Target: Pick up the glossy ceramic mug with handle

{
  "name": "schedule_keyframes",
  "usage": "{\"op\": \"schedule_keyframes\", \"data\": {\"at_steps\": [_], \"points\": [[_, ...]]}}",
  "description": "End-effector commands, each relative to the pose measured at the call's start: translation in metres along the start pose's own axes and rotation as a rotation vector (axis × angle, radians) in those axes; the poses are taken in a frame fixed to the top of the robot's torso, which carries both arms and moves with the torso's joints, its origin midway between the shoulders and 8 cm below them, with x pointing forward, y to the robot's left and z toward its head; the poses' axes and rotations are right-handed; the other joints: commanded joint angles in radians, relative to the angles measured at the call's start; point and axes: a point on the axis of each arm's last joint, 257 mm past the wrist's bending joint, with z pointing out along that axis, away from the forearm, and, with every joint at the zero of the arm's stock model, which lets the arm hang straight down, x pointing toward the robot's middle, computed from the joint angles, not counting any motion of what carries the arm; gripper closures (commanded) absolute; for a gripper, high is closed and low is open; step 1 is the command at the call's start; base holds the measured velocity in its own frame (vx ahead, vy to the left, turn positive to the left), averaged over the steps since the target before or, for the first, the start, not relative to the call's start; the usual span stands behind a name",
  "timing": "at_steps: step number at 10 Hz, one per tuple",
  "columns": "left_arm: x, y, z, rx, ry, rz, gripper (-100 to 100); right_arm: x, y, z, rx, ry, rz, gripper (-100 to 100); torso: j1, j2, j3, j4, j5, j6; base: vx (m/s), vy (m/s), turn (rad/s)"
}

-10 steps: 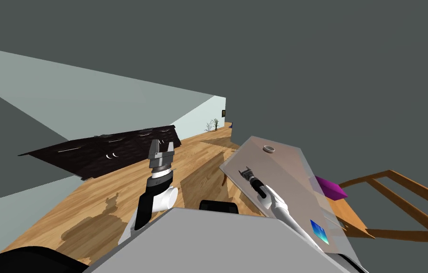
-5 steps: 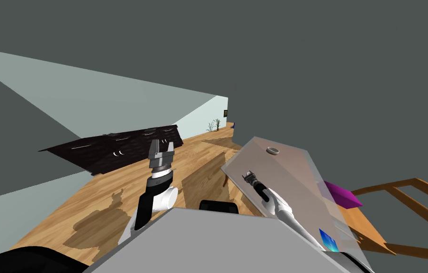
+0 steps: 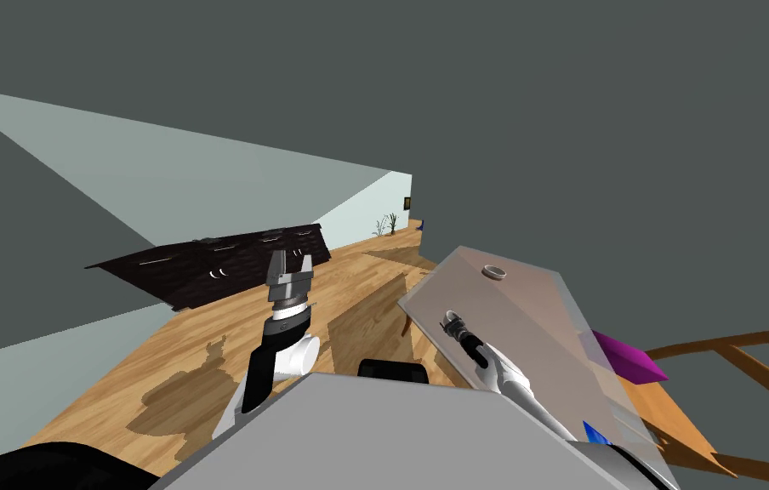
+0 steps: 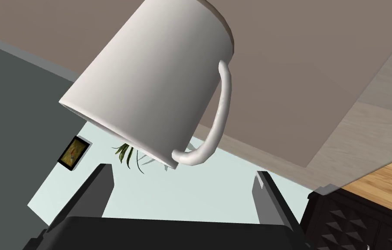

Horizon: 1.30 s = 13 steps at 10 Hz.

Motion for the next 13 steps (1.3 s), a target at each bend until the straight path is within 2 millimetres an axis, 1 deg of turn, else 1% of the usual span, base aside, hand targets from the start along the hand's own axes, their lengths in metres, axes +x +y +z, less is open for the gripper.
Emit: {"op": "schedule_keyframes", "data": {"at_steps": [1, 2, 3, 4, 7, 8, 9, 12, 13], "points": [[0.000, 0.000, 0.000, 0.000, 0.000, 0.000, 0, 0.000, 0.000, 0.000, 0.000, 0.000, 0.000, -100, 0.000, 0.000, 0.000, 0.000, 0.000, 0.000, 0.011, -0.001, 0.012], [0.000, 0.000, 0.000, 0.000, 0.000, 0.000, 0, 0.002, 0.000, 0.000, 0.001, 0.006, -0.002, 0, 0.000, 0.000, 0.000, 0.000, 0.000, 0.000, 0.000, 0.000, 0.000], [0.000, 0.000, 0.000, 0.000, 0.000, 0.000, 0, 0.024, 0.008, -0.010, -0.006, 0.057, -0.027, -100, 0.000, 0.001, 0.001, 0.000, 0.000, 0.000, -0.001, -0.041, 0.282], [0.000, 0.000, 0.000, 0.000, 0.000, 0.000, 0, 0.030, 0.005, -0.011, 0.005, 0.080, -0.013, -100, -0.002, 0.002, 0.001, 0.000, 0.000, -0.001, -0.002, -0.056, 0.303], [0.000, 0.000, 0.000, 0.000, 0.000, 0.000, 0, 0.031, 0.005, -0.011, 0.009, 0.082, 0.035, -100, -0.001, 0.001, 0.001, 0.000, 0.000, 0.000, -0.001, -0.015, 0.007], [0.000, 0.000, 0.000, 0.000, 0.000, 0.000, 0, 0.051, 0.012, -0.022, 0.008, 0.129, -0.001, -100, 0.000, 0.001, 0.001, 0.000, 0.000, 0.000, -0.006, -0.039, 0.323], [0.000, 0.000, 0.000, 0.000, 0.000, 0.000, 0, 0.055, 0.010, -0.023, 0.015, 0.142, -0.001, -100, -0.002, 0.002, 0.001, 0.000, 0.000, -0.001, -0.005, -0.054, 0.316], [0.000, 0.000, 0.000, 0.000, 0.000, 0.000, 0, 0.058, 0.008, -0.024, 0.029, 0.151, 0.070, -100, -0.001, 0.001, 0.001, 0.000, 0.000, 0.000, 0.001, -0.012, -0.011], [0.000, 0.000, 0.000, 0.000, 0.000, 0.000, 0, 0.075, 0.014, -0.036, 0.031, 0.190, 0.025, -100, 0.000, 0.001, 0.001, 0.000, 0.000, 0.000, -0.013, -0.034, 0.368]]}}
